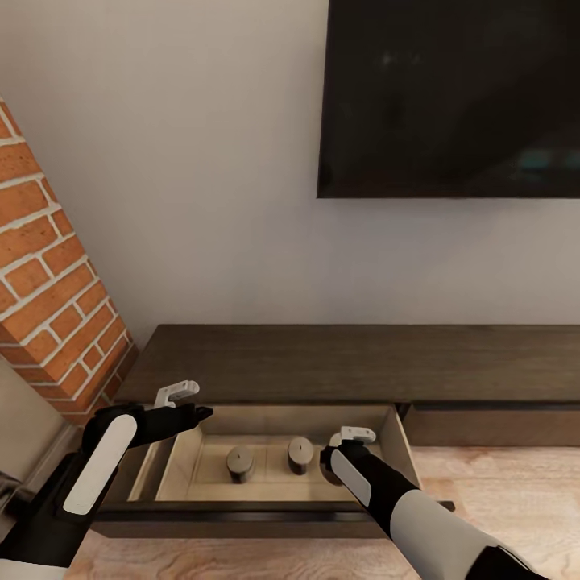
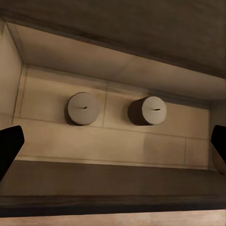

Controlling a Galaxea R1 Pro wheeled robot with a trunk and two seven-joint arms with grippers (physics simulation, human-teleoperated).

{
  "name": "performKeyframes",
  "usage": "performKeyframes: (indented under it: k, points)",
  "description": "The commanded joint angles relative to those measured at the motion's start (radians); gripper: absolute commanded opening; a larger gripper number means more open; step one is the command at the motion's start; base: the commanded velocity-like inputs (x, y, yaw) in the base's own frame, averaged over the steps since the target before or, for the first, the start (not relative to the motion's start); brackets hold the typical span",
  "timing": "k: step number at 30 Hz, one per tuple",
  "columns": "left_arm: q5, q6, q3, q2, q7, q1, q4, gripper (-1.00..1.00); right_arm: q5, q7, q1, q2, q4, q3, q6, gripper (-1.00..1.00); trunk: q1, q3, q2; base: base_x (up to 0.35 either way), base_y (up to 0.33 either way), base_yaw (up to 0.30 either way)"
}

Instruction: Place each of the two pumpkins and all three candles from the living room inside a cabinet in the living room (use any cabinet), then make sure every cabinet is closed, and position the cauldron so it is next to a table in the living room.

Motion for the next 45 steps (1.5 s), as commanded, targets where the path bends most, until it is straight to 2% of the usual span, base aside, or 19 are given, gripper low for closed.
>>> performKeyframes:
  k: [1, 23, 30, 45]
  points:
    - [0.01, 0.001, -0.002, 0.001, 0.011, -0.001, -0.001, 1.0, -0.007, -0.008, -0.001, -0.001, 0.0, 0.007, -0.004, -1.0, 0.004, -0.004, -0.008, 0.0, 0.0, 0.0]
    - [0.01, 0.001, -0.002, 0.001, 0.01, -0.001, -0.002, 1.0, -0.008, -0.008, -0.001, -0.001, 0.005, 0.007, -0.024, -1.0, 0.088, -0.073, -0.162, 0.0, 0.0, 0.0]
    - [0.01, 0.001, -0.011, 0.001, 0.01, -0.001, -0.004, 1.0, -0.006, -0.008, -0.001, -0.001, 0.048, 0.007, -0.025, -1.0, 0.088, -0.073, -0.162, 0.0, 0.0, 0.0]
    - [0.01, 0.001, -0.037, 0.001, 0.01, -0.001, -0.005, 1.0, -0.005, -0.008, -0.001, 0.001, 0.054, 0.007, -0.031, -1.0, 0.088, -0.073, -0.162, 0.078, 0.0, 0.0]
